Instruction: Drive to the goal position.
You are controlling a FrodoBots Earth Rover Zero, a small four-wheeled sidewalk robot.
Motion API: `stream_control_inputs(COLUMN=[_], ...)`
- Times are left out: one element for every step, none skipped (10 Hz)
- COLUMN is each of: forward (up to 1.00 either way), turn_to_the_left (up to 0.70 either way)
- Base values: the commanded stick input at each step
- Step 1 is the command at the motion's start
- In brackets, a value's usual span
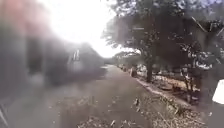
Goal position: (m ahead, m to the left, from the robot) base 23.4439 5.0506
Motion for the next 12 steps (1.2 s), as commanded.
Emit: stream_control_inputs(forward=[1.00,1.00,1.00,1.00,1.00,1.00,1.00,1.00,1.00,1.00,1.00,1.00], turn_to_the_left=[0.00,0.17,0.06,0.00,0.00,-0.01,-0.12,-0.23,-0.20,-0.08,0.00,0.00])
